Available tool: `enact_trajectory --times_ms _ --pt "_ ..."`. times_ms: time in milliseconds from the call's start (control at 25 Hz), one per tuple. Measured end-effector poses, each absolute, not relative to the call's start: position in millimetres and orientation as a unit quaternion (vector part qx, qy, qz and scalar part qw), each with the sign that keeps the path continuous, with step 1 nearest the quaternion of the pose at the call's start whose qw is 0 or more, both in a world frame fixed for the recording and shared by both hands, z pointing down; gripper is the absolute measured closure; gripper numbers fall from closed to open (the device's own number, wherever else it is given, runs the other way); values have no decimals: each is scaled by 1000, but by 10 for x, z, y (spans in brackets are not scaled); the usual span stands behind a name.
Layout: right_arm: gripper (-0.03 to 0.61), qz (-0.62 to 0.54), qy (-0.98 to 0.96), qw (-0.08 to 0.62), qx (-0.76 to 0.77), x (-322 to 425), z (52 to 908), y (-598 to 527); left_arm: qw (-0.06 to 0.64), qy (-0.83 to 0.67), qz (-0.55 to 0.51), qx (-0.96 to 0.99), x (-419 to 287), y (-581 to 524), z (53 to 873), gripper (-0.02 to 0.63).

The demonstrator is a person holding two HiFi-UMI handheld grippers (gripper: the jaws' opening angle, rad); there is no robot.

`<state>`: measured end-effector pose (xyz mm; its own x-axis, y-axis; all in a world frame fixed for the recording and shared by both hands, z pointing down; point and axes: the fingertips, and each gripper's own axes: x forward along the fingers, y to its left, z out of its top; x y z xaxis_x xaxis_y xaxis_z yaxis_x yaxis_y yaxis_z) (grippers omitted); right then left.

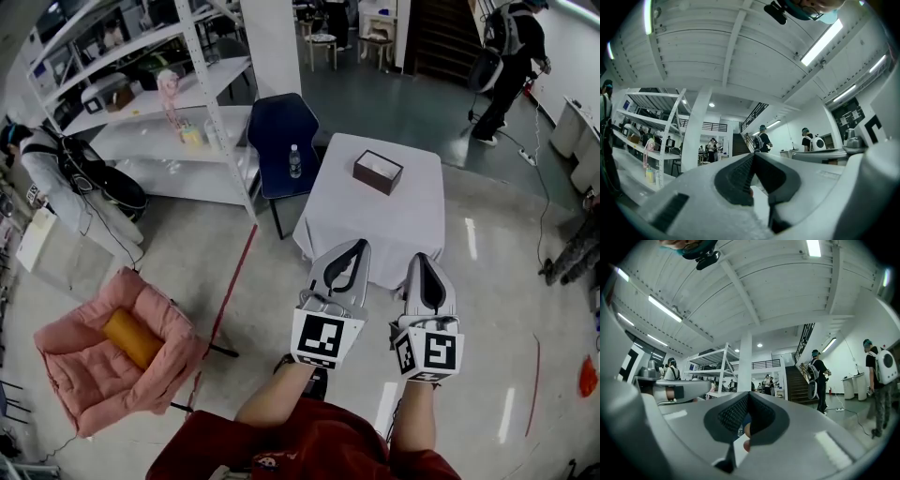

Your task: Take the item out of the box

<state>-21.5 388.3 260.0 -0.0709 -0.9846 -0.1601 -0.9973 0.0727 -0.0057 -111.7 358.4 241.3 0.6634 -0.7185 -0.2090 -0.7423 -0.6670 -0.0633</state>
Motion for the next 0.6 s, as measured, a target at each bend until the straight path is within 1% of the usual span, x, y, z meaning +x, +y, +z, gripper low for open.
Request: enact_trajectory --times_ms 320,600 --pt "577 46 731 65 -677 -272 2557 2875 70 399 79 -911 -1174 2592 2395 612" --pt "577 49 735 55 -674 -457 2467 1961 63 406 80 -908 -1340 1660 2359 611"
